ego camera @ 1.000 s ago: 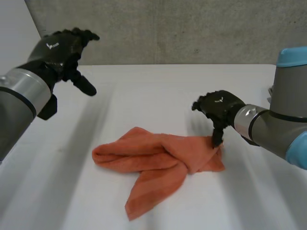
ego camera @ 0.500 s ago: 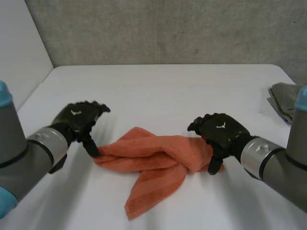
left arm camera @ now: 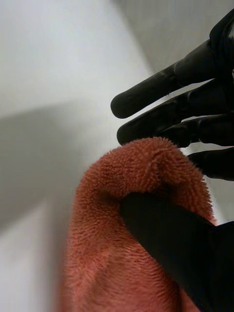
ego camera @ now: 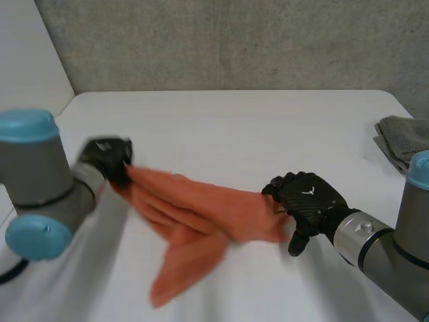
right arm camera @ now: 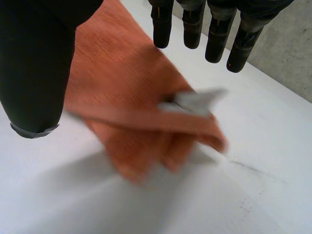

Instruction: Fold the laundry.

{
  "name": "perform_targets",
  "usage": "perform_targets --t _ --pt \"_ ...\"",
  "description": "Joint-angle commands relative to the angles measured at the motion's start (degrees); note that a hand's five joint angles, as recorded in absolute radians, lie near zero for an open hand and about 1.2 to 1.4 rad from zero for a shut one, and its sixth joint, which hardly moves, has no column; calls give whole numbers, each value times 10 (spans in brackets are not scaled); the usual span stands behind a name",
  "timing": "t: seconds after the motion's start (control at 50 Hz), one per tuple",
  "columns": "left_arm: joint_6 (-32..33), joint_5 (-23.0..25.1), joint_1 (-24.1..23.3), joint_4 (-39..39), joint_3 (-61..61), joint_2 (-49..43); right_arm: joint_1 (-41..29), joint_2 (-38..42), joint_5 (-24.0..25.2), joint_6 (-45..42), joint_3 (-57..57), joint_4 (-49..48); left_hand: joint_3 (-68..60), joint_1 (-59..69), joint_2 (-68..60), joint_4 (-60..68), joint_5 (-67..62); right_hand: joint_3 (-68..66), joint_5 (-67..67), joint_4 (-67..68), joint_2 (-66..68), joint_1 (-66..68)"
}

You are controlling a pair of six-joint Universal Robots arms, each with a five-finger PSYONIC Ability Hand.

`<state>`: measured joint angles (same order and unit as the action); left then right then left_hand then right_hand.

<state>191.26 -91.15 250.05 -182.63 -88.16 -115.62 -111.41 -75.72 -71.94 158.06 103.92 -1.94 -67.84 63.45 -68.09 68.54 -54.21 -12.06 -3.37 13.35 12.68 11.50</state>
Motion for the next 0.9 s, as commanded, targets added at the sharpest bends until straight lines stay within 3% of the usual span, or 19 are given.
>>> perform_targets --t 0.02,0.16,0.42,0.48,0.52,0.54,0.6,0.66,0.76,0.9 --pt "-8 -61 18 -50 103 63 12 -14 0 0 0 -4 -122 166 -119 115 -158 21 34 -34 -27 -15" --pt "-62 1 -57 -104 136 122 18 -18 -2 11 1 -19 -122 166 -119 115 -158 21 34 -34 -27 -15" --pt "-70 20 -170 -96 99 138 46 -22 0 21 3 -22 -122 166 -119 115 -158 21 34 -34 -27 -15" --pt "-65 41 -192 -24 46 136 54 -22 1 20 1 -22 79 -35 82 -86 43 21 34 -34 -27 -15" --pt "-61 62 -193 44 13 134 61 -22 1 19 -1 -22 287 -243 290 -294 251 21 34 -34 -27 -15" --pt "-58 69 -192 68 5 133 64 -22 1 19 -2 -22 332 -288 334 -339 296 21 34 -34 -27 -15" --pt "-35 67 -190 166 -12 130 73 -22 1 15 -12 -22 351 -307 353 -358 315 21 34 -34 -27 -15" --pt "-11 51 -181 215 -15 127 76 -21 1 12 -28 -21 358 -314 360 -365 321 21 34 -34 -27 -15" --pt "37 -21 -136 179 -2 140 76 -21 2 13 -46 -20 403 -359 405 -410 366 21 34 -34 -27 -15" --pt "48 -28 -120 50 29 140 67 -15 2 18 -57 -18 482 -438 484 -489 446 21 34 -34 -27 -15"
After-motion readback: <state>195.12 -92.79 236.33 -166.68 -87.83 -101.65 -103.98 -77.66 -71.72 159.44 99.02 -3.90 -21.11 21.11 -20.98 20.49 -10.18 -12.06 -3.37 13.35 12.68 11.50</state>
